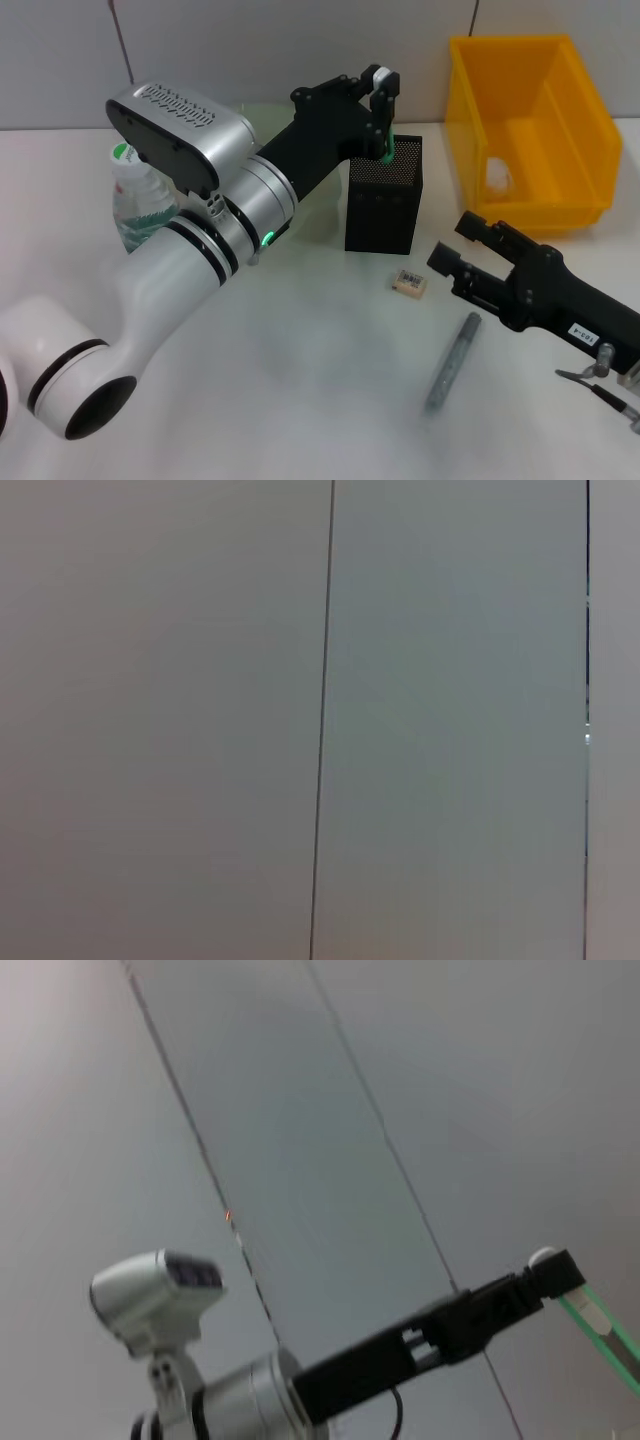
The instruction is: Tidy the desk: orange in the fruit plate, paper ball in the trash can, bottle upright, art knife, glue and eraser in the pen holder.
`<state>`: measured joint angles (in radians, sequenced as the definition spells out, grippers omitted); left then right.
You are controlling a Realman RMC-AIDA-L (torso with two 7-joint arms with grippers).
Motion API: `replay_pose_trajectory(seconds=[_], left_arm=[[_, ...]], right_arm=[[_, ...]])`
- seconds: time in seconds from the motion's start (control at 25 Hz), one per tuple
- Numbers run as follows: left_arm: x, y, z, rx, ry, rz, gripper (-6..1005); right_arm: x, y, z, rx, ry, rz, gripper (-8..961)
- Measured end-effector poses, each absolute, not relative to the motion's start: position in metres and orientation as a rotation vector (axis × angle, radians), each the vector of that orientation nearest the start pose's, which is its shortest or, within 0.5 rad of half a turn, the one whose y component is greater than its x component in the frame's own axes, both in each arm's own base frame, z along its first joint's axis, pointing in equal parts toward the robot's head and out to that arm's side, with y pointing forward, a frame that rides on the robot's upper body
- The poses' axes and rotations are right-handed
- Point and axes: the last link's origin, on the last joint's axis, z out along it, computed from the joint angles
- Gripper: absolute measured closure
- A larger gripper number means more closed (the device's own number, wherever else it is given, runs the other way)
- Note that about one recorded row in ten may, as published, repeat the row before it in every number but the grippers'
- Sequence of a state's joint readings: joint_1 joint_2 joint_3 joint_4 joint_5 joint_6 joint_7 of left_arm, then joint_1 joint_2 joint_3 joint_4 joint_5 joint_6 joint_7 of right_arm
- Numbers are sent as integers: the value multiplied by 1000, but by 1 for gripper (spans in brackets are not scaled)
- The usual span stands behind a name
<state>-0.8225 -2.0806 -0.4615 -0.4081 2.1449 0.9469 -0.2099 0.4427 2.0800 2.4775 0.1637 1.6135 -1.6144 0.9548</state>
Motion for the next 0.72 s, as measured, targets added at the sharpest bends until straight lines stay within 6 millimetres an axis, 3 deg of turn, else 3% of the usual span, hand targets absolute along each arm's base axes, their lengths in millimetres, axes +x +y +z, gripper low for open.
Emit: replay_pose_trajectory(seconds=[0.12, 0.28, 0.48, 0.72], left_arm=[[-139, 392, -103, -2111, -393, -1001, 786], [-138, 391, -103, -2118, -383, -1000, 784], [-137, 392, -102, -2122, -370, -999, 781], [-137, 394, -101, -2118, -367, -992, 778]], right_arm=[[281, 283, -23, -2328, 609, 1198, 170], [292, 284, 5, -2425, 537, 1046, 170], [292, 286, 31, -2485, 480, 932, 170], [290, 288, 42, -2567, 491, 834, 170]])
